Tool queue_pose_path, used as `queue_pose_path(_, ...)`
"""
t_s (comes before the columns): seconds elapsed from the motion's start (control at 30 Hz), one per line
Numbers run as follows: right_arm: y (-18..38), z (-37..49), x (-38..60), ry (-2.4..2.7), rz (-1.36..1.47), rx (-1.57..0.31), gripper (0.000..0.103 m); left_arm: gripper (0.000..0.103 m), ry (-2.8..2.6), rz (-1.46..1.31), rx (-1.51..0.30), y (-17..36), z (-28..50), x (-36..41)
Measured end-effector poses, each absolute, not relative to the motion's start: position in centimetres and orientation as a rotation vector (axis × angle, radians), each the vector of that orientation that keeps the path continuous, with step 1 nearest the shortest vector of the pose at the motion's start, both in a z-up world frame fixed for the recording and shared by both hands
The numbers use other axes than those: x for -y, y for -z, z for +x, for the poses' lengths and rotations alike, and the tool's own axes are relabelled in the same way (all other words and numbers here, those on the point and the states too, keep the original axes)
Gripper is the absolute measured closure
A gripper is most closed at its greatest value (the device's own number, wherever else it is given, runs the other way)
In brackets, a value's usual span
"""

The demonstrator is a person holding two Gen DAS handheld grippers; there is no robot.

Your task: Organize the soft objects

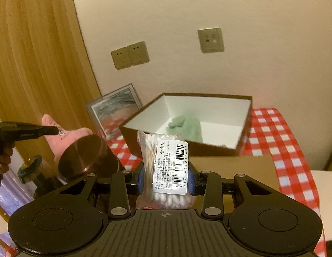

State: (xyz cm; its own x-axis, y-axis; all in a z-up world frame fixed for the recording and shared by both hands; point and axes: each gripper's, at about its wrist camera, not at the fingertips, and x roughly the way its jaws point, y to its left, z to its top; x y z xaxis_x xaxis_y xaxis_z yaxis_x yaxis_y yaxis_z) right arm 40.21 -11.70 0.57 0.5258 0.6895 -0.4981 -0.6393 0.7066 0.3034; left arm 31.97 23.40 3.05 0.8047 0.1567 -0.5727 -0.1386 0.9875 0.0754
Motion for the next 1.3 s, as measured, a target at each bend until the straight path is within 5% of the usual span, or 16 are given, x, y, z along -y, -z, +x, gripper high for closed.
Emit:
queue_pose_path(0.47,0.3,42.9,8.7,-0.795,0.093,-0.673,0.065,0.102,-0.142,-0.088,-0.673,-0.8,34.6,-25.8)
queue_pose_path(0.93,1.5,40.5,11.0,-0.759,0.129,-0.74,0.065,0.07,0.004,0.023,-0.867,7.0,28.7,-20.5)
queue_pose_path(1.3,1.6,39.4,12.6,-0.697,0.138,-0.752,0.065,0.073,0.019,0.212,-0.892,11.7,31.8,-18.8)
